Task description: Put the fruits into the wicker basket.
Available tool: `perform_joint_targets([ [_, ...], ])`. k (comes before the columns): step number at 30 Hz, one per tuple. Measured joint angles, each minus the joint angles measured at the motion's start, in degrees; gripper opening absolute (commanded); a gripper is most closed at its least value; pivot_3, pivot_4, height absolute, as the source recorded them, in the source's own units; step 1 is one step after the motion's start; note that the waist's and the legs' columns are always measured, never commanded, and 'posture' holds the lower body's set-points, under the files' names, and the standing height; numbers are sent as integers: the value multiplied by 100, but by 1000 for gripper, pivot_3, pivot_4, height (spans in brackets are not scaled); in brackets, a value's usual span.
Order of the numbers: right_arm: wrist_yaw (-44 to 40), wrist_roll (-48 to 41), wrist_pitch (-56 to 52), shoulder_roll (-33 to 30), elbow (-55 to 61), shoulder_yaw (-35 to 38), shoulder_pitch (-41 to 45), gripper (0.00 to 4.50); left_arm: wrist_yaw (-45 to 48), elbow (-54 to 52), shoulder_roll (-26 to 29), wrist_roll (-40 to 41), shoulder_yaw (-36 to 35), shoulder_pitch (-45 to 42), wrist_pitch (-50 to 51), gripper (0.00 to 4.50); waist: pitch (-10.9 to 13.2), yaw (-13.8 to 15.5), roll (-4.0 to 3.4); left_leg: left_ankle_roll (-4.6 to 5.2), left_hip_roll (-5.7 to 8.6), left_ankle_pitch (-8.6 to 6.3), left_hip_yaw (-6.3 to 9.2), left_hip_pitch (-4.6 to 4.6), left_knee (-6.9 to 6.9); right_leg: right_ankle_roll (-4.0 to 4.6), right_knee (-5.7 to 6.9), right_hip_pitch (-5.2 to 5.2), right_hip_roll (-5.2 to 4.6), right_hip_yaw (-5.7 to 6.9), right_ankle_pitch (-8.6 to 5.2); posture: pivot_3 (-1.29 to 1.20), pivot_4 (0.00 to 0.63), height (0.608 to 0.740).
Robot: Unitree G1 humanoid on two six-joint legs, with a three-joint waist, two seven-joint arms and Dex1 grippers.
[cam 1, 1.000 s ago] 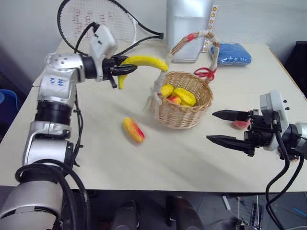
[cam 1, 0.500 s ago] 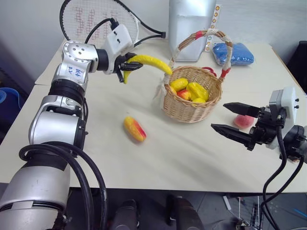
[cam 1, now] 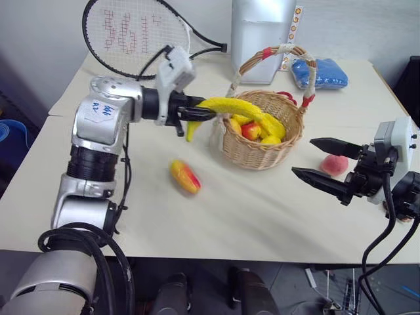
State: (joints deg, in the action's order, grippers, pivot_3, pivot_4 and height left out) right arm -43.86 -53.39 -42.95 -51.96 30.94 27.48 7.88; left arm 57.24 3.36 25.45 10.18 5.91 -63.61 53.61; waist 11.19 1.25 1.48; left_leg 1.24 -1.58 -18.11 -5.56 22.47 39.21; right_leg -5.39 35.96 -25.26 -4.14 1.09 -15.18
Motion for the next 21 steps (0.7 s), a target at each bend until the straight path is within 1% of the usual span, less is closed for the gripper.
perform_joint_targets([
  [2, -4, 0, 2, -1, -46, 37, -2, 4500, -384, -456, -254, 97, 119, 10, 631, 772, 0, 0, 0, 2, 2, 1, 0, -5, 0, 0, -9, 0, 1, -3, 0, 0, 150, 740],
  [4, 0, -1, 5, -1, -90, 68, -4, 4500, -650, -627, -408, 159, 149, -4, 1058, 772, 0, 0, 0, -1, 2, 5, 0, -10, 0, 1, -6, 0, 4, -6, 0, 0, 150, 740],
  [8, 33, 3, 28, -2, -154, 264, -14, 4500, -1652, -327, -1068, 59, 155, -352, 1608, 772, 0, 6, 0, 0, 5, 9, 3, -10, 0, 2, -5, 0, 5, -10, 0, 0, 150, 740],
  [10, 36, 12, 35, -2, -153, 271, -27, 4500, -2080, -4, -1367, 16, 97, -574, 1673, 772, 0, 8, 0, 0, 7, 9, 3, -9, -1, 2, -8, 0, 5, -11, 1, 0, 150, 740],
  [15, 72, 75, 56, -1, -153, 419, -233, 4500, -2977, 1267, -2103, -38, -280, -1042, 1433, 772, 0, 14, 0, 0, 7, 9, 3, -7, -1, 2, -11, -1, 4, -6, 0, 0, 150, 740],
  [19, 96, 81, 98, 0, -129, 433, -332, 4500, -3290, 1942, -2307, -49, -342, -1292, 1105, 772, 0, 2, 0, -1, 6, 9, 0, -10, -3, 2, -11, -2, 4, -5, 0, 0, 150, 740],
  [21, 135, 80, 144, 3, -78, 434, -400, 4500, -3401, 2197, -2329, -62, -352, -1345, 935, 1482, 0, -1, 0, -3, 5, 10, -1, -10, -4, 2, -11, -2, 4, -6, 0, 0, 150, 740],
])
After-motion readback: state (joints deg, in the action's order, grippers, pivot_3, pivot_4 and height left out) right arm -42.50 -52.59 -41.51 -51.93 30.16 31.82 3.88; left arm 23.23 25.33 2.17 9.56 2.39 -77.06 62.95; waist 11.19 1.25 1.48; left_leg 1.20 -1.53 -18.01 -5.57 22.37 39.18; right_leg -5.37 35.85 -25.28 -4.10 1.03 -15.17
